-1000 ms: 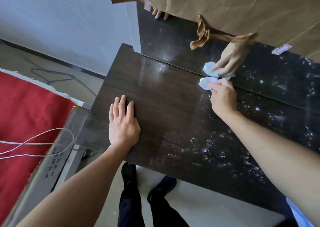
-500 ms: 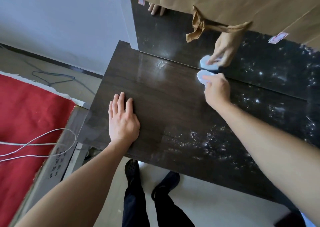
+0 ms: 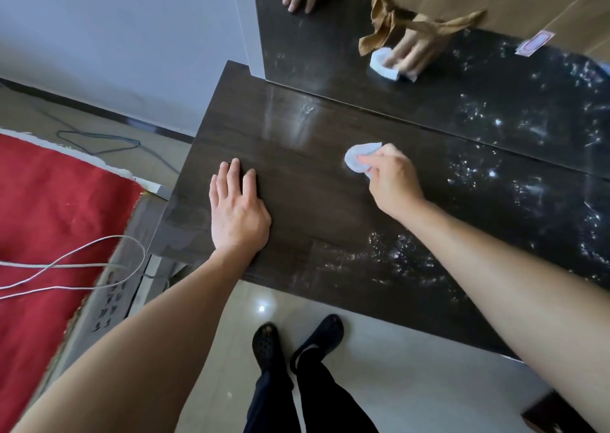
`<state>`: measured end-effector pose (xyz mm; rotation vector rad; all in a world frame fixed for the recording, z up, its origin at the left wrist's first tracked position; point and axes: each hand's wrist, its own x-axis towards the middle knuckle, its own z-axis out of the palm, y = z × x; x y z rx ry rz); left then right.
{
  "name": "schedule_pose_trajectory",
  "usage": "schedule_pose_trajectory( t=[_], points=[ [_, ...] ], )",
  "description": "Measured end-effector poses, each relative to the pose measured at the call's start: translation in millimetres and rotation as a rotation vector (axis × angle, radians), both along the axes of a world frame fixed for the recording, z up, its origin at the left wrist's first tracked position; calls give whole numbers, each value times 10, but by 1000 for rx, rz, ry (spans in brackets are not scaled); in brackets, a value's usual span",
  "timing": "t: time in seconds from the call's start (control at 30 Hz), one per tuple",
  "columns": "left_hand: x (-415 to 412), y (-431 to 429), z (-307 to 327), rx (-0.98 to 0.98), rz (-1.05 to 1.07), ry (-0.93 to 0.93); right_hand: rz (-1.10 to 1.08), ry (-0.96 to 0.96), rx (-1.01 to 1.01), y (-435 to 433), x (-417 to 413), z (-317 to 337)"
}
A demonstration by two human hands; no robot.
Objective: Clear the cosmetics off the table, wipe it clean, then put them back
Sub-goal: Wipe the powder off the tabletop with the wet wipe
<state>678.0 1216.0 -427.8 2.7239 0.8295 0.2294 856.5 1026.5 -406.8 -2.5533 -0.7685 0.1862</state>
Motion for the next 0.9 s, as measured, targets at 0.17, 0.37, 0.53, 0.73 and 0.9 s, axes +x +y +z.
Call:
schedule_pose_trajectory(
  t=[0.17, 0.37, 0.53, 0.73, 0.9],
  points=[
    [-17, 23, 22, -23, -35, 17, 225, 28, 57, -50, -1164, -27],
    [-523, 149, 41, -22, -160, 41, 503, 144, 11, -368, -2205, 149],
    [-757, 172, 16, -45, -181, 29, 178, 103, 127, -30, -1679, 235],
    [-786, 213, 32, -79, -193, 9, 295, 79, 13, 19, -2052, 66],
    [-598, -30, 144, -138, -6, 60, 458, 233, -42, -464, -2496, 114]
  ],
)
